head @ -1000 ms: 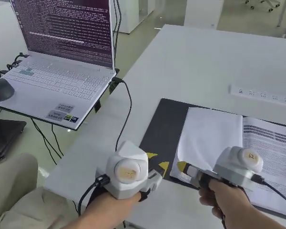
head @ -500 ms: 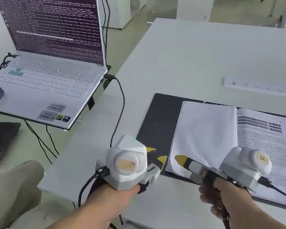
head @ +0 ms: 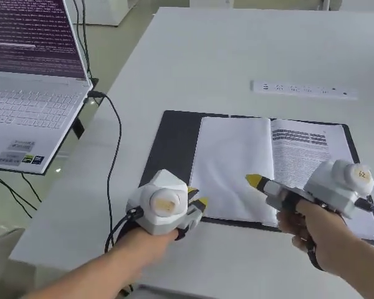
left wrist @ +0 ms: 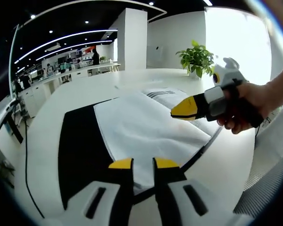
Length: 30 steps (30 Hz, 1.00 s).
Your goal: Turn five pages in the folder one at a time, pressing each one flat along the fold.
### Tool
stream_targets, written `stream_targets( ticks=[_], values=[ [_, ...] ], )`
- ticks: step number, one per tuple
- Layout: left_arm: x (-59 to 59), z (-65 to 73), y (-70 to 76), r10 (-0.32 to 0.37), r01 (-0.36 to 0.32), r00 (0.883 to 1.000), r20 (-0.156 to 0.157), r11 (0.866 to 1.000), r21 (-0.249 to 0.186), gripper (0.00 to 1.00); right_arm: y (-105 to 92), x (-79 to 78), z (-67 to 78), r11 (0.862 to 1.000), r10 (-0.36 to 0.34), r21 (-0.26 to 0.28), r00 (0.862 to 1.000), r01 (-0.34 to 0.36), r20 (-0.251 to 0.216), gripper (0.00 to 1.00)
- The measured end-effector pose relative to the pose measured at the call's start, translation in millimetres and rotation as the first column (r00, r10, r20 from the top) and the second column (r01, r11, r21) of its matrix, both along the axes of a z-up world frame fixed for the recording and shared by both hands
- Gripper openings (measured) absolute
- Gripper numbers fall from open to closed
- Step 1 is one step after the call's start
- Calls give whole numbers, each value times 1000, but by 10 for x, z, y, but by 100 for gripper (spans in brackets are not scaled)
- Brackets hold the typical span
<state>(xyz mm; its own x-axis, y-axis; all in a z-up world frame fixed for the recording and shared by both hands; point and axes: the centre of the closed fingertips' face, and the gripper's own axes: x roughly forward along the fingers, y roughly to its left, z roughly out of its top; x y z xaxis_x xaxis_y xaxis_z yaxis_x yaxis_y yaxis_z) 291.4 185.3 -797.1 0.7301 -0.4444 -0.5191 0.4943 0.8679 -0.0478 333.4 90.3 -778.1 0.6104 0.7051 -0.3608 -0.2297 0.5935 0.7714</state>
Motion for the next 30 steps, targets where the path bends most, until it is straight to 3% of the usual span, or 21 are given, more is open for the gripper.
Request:
stream_targets(
  ticks=[8,12,16,20,30],
  values=[
    [-3,-192,-1,27,-25,999,-42,999,35,14,-309,285,11,999,-20,-24,1000,21,9,4],
    [4,-186,24,52,-51,998,-30,998,25,13,-370,398,-7,999,-18,-28,1000,19,9,3],
    [10,-202,34,51,-50,999,-19,998,43,12,-382,481,-37,999,-12,-31,1000,12,7,2],
    [17,-217,39,50,-50,999,-8,997,60,12,-328,505,23,1000,-14,-27,1000,14,6,1],
    [20,-217,50,72,-72,997,1,996,60,12,-354,883,-112,999,-47,-14,999,47,-23,0]
  ],
)
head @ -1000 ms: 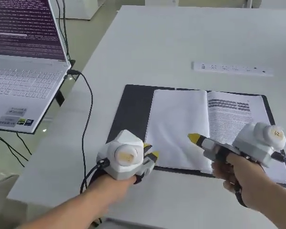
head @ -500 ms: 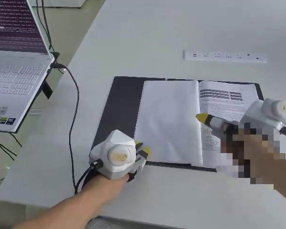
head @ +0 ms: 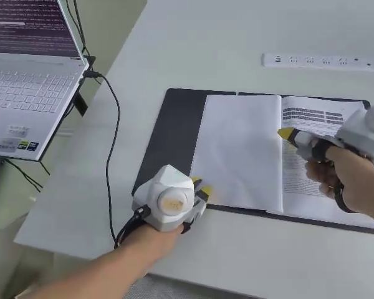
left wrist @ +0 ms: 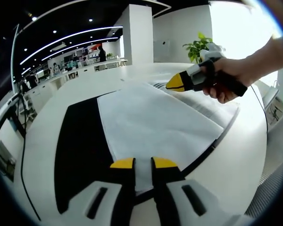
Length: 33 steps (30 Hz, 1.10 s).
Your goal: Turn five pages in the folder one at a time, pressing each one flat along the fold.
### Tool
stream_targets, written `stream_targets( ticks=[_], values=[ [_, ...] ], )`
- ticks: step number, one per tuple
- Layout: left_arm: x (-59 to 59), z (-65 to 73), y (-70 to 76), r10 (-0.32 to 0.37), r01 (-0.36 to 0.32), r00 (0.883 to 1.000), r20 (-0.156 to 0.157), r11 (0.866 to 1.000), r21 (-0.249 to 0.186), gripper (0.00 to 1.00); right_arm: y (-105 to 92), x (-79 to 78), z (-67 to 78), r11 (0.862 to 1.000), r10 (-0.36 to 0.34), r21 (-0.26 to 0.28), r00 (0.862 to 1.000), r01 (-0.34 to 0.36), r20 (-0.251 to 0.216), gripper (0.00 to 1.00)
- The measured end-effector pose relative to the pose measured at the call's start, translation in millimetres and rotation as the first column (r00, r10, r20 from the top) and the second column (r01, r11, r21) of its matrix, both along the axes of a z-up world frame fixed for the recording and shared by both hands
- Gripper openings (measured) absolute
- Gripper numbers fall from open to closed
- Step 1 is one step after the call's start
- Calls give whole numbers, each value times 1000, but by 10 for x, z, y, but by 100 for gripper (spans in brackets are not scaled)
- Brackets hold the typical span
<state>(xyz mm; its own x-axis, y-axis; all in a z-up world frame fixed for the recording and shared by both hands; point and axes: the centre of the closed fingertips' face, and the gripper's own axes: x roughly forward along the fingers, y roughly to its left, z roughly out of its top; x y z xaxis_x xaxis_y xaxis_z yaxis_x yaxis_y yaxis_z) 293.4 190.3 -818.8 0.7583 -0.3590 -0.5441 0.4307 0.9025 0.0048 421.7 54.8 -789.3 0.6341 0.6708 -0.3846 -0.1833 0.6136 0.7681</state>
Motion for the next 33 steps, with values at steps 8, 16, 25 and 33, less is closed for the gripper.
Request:
stream_targets(
  ticks=[8,16,25,33],
  values=[
    [-5,11,-1,7,-7,1000,4,1000,4,12,23,227,-136,999,-11,36,999,13,-45,0],
    [-2,5,-2,9,-9,1000,5,1000,8,12,15,509,-128,999,-39,26,999,39,5,0],
    [-6,9,-8,4,-4,1000,7,1000,15,12,61,781,-145,999,-3,-52,999,5,44,0],
    [-5,5,-10,0,0,1000,16,1000,14,12,28,969,-173,999,-49,-19,998,50,45,0]
  ],
)
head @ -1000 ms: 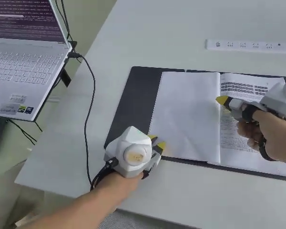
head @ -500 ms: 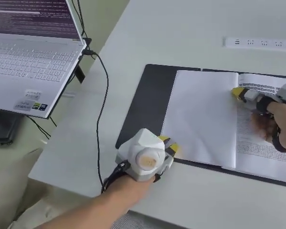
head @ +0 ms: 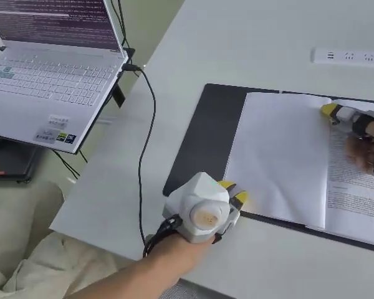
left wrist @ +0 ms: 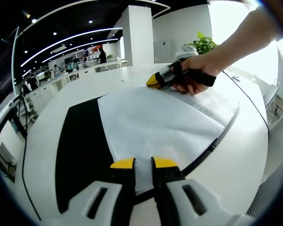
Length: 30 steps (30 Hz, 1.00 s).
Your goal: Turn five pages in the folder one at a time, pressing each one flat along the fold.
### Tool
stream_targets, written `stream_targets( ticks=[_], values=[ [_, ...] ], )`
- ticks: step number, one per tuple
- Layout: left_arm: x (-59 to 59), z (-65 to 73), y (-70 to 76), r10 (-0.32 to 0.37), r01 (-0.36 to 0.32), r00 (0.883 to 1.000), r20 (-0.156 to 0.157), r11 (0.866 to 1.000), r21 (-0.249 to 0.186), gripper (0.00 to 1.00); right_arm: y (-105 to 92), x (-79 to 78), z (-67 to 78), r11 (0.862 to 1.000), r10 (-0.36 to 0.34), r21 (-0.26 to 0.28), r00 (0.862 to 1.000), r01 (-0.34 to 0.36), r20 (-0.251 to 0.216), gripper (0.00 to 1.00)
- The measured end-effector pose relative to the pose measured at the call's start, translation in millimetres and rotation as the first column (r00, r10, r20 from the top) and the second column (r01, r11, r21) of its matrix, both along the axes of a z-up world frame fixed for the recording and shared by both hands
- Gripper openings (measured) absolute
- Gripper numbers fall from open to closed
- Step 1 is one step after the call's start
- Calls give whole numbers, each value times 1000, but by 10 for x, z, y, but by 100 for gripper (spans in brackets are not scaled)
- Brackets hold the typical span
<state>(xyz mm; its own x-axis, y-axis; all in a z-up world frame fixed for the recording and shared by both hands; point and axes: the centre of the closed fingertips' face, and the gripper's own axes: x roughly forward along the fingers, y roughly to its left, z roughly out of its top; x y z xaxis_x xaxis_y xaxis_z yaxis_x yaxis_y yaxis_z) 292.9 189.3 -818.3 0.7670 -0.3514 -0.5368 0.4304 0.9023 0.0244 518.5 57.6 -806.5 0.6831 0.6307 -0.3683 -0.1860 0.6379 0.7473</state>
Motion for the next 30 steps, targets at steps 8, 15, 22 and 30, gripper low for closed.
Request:
stream_targets(
  ticks=[8,15,22,30],
  values=[
    [-3,1,1,1,-1,1000,4,1000,-3,12,-21,147,21,999,-49,-5,998,49,32,0],
    [0,-2,7,0,0,1000,2,1000,-1,12,-36,239,17,998,-65,-19,997,66,41,0],
    [1,-7,15,-5,5,1000,1,1000,4,12,-27,152,18,999,-42,-12,999,43,15,0],
    [7,-23,20,-6,6,1000,-4,1000,7,12,4,-49,13,1000,17,4,1000,-17,-17,0]
  ],
)
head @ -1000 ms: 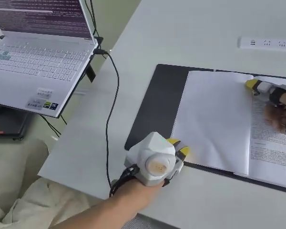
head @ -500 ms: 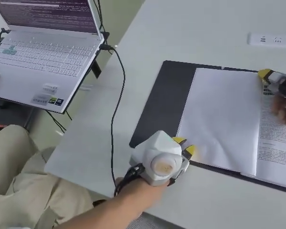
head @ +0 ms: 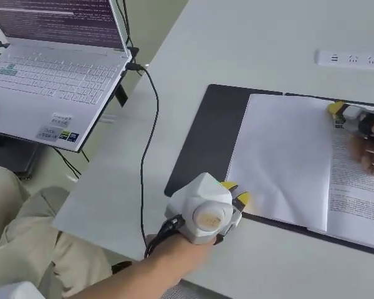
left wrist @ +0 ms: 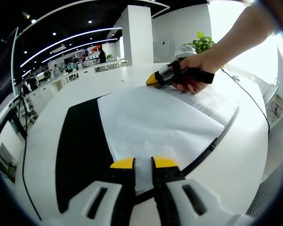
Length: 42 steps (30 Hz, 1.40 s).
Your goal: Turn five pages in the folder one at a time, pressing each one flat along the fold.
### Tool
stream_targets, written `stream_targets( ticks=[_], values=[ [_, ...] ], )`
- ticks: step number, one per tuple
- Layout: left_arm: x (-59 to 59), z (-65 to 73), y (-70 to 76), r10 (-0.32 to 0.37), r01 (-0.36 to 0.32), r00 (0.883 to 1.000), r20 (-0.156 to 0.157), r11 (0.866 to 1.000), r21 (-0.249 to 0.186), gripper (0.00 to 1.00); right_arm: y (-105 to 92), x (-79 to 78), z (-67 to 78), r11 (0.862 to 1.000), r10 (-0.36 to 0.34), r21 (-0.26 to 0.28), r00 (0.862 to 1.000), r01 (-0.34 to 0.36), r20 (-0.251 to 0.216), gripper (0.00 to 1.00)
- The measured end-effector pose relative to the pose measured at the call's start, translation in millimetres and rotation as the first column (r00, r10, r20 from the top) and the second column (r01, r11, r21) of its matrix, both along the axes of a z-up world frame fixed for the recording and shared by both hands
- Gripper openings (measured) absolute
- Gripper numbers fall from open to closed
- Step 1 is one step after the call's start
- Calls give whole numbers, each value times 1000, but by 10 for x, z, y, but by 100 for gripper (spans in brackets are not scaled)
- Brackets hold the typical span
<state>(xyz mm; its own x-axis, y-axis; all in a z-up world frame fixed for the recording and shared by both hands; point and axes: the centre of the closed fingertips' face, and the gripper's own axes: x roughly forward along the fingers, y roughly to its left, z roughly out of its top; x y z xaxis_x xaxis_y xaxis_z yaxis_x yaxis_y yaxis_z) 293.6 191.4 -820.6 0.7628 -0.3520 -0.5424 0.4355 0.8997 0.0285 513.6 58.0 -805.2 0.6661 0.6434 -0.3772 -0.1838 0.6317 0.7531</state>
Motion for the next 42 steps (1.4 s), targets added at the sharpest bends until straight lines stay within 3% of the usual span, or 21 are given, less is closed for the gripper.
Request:
stream_targets(
  ticks=[24,42],
  values=[
    [-11,10,-13,-7,7,1000,-4,1000,13,12,-6,-440,4,997,75,-1,997,-75,-28,0],
    [1,5,-19,-14,14,1000,-2,1000,20,12,-21,-819,20,993,112,47,992,-109,-65,0]
  ],
)
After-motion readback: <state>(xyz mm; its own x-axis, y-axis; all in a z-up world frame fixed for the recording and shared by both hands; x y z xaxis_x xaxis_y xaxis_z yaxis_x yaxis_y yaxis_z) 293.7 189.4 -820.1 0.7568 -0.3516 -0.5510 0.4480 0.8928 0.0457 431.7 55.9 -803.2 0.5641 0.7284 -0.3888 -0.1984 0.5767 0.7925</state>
